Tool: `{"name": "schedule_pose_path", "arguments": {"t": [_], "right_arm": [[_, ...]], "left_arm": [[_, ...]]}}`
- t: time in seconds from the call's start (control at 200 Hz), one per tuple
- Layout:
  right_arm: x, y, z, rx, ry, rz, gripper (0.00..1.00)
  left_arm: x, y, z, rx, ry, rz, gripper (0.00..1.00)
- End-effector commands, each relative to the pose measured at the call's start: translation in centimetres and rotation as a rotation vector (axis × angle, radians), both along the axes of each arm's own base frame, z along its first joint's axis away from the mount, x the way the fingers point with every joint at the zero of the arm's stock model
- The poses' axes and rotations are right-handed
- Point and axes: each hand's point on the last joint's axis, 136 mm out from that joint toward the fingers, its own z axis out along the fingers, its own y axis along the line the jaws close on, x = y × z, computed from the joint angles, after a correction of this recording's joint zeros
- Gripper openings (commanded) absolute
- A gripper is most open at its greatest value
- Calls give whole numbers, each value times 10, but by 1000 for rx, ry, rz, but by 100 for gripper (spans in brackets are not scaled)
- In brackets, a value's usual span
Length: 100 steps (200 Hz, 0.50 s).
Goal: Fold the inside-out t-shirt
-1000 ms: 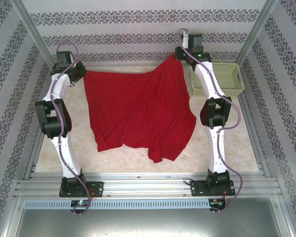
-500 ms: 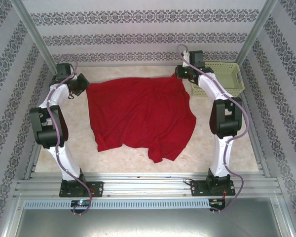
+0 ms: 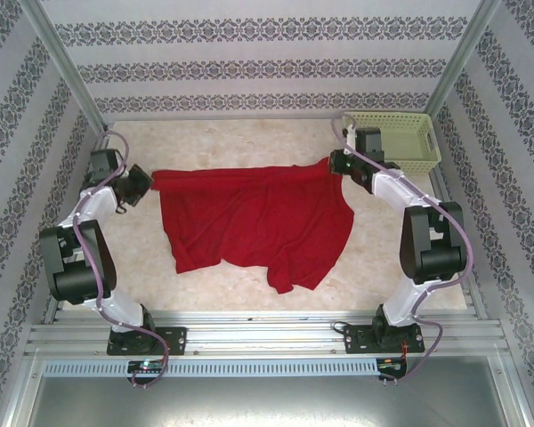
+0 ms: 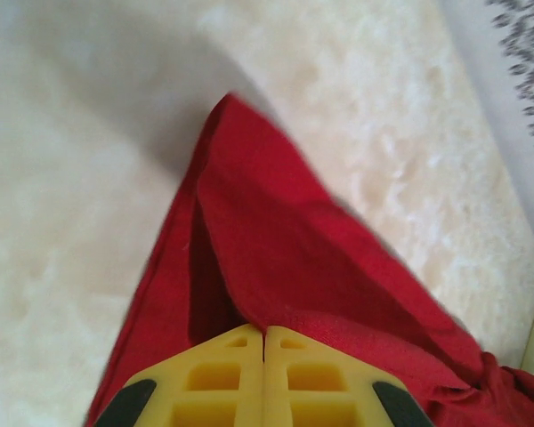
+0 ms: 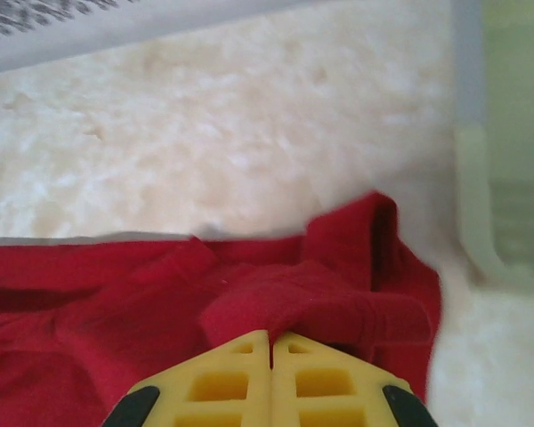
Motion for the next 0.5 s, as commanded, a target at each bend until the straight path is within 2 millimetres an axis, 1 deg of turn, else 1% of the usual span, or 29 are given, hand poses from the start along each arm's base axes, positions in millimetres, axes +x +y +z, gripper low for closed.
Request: {"name": "schedule_pose_path", "arguments": {"t": [0.0,0.065,0.125,0.19,0.24,0.305,0.345,0.38,0.415,0.495], "right_arm": [[-5,-19,7,71,-28,-107,3],[-13,-21,-4,95,-2,-127,4],[-20,-20,-12,114,13,-130,5],[-23,-18,-15,128,22,-129,4],[-23,-17,-9,135,18,-125,4],[-21,-17,7,142,-7,-124,4],[-20,-17,23,140,-33,-122,4],[-20,-18,34,135,-49,-125,4],[-20,-20,50,126,-79,-125,4],[-22,-22,79,106,-135,-122,4]], "left_arm": [[-11,-7,-8,-49,-24,20,0],[-24,-11,-23,-61,11,19,0],[-33,-15,-32,-67,31,8,0],[-37,-17,-36,-74,44,0,0],[-35,-18,-32,-79,36,-6,0],[-29,-18,-15,-80,10,-9,0],[-25,-17,-2,-77,-14,-8,0],[-21,-15,14,-65,-44,-7,0],[-18,-13,31,-50,-76,-8,0],[-17,-9,67,-5,-140,4,0]]}}
